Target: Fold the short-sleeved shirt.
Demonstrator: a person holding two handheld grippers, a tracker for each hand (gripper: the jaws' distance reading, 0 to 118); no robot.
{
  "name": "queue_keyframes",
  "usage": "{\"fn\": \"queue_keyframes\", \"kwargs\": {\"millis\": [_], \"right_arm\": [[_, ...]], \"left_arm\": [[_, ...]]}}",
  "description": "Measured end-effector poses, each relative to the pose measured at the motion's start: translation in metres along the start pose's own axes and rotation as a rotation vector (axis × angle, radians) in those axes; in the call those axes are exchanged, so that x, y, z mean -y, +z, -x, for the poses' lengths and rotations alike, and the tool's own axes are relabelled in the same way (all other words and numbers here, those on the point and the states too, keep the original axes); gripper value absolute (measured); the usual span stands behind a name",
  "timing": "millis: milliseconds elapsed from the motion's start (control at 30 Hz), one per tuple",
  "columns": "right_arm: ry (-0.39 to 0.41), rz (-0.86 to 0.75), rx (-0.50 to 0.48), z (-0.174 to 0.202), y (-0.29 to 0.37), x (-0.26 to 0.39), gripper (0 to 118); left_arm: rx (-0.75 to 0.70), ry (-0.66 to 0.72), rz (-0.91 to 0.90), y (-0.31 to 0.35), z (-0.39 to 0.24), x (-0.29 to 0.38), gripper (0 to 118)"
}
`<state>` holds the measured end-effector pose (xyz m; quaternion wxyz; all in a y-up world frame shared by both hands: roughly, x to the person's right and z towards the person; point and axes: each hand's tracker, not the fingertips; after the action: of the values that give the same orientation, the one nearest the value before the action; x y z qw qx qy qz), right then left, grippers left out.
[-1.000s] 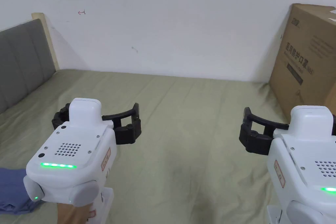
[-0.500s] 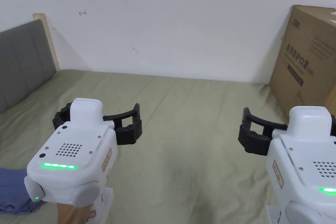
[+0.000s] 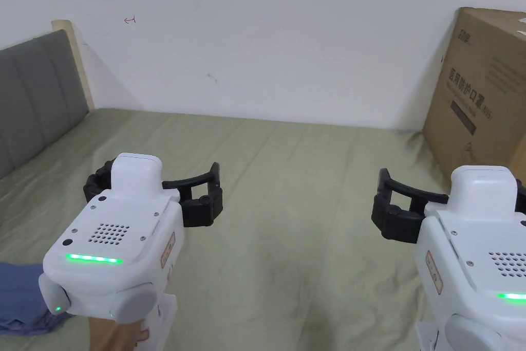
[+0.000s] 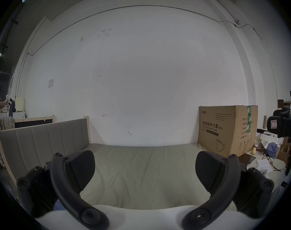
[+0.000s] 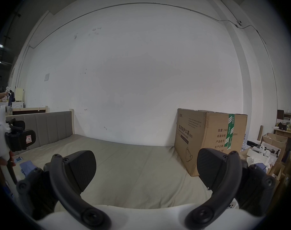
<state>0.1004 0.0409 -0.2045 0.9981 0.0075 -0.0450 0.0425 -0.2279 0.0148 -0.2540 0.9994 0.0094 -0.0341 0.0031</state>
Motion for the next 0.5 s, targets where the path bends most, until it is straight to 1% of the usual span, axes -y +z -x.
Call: {"fn": "queue_keyframes", "kwargs": {"millis": [500], "right_arm": [[-0.002,-0.003,-0.001,-0.0008,0.0015,-0.0016,118]], "left_arm": [[0.004,0.001,-0.003,0.0022,0.0004,-0.002,118]]}}
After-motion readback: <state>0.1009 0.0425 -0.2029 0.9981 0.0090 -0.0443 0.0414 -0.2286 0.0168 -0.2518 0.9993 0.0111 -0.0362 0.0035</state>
